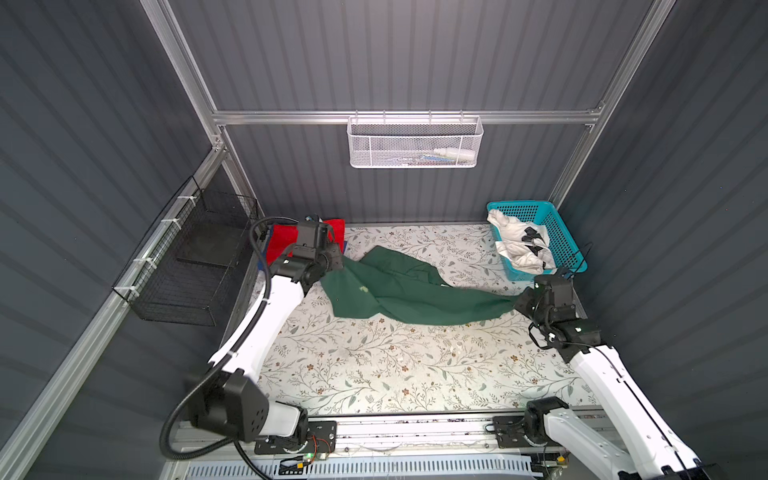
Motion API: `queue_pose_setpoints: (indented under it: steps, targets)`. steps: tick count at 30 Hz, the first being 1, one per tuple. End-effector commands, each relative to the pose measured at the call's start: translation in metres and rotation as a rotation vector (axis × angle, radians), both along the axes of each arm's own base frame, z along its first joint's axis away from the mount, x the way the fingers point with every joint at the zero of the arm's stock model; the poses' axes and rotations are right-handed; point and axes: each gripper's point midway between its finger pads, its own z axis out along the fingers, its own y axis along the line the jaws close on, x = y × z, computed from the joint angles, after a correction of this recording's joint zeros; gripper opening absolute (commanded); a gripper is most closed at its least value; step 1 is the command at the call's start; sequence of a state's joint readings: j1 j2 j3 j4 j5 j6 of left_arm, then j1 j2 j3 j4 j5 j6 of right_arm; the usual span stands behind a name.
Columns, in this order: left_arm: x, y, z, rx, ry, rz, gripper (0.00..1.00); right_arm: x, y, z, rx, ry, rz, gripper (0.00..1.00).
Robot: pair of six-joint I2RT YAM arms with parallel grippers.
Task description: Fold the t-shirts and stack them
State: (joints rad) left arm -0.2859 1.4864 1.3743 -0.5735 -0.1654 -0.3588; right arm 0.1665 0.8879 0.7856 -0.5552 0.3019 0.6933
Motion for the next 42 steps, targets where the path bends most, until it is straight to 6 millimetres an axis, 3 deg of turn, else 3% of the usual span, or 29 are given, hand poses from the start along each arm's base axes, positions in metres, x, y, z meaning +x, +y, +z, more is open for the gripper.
queue_pose_setpoints:
  steps: [1, 4, 7, 9, 10, 13, 19, 23, 27, 35, 42]
  targets:
    - [0.042, -0.020, 0.029, -0.060, -0.070, -0.054, 0.00, 0.007, 0.012, 0.004, 0.060, -0.007, 0.027, 0.00]
    - [0.089, -0.043, 0.033, -0.074, -0.087, -0.108, 0.00, 0.017, 0.018, 0.000, 0.063, 0.030, 0.052, 0.00]
    - [0.136, -0.043, 0.038, -0.009, -0.131, -0.080, 0.00, 0.025, 0.020, 0.002, 0.062, 0.027, 0.066, 0.00]
    - [0.156, -0.049, 0.026, 0.036, -0.090, -0.122, 0.68, 0.030, 0.022, 0.002, 0.061, 0.026, 0.078, 0.00]
    - [0.154, -0.051, 0.016, 0.040, -0.039, -0.138, 0.80, 0.032, 0.024, 0.002, 0.061, 0.029, 0.086, 0.00]
    - [0.135, -0.052, -0.010, 0.028, 0.029, -0.148, 0.99, 0.035, 0.029, -0.002, 0.069, 0.049, 0.111, 0.00]
    - [0.053, -0.021, -0.012, -0.040, -0.086, -0.042, 1.00, 0.038, 0.036, -0.013, 0.095, 0.081, 0.140, 0.00]
    - [0.000, -0.013, -0.044, -0.077, 0.004, -0.031, 0.99, 0.039, 0.042, -0.013, 0.122, 0.086, 0.175, 0.00]
    - [-0.034, -0.007, -0.084, -0.123, 0.065, 0.005, 0.90, 0.040, 0.051, -0.009, 0.148, 0.066, 0.224, 0.00]
    - [-0.047, -0.009, -0.141, -0.157, 0.188, 0.035, 0.71, 0.033, 0.070, -0.007, 0.217, 0.019, 0.324, 0.00]
    - [-0.039, -0.020, -0.159, -0.200, 0.208, 0.021, 0.64, 0.025, 0.069, -0.017, 0.234, 0.031, 0.309, 0.00]
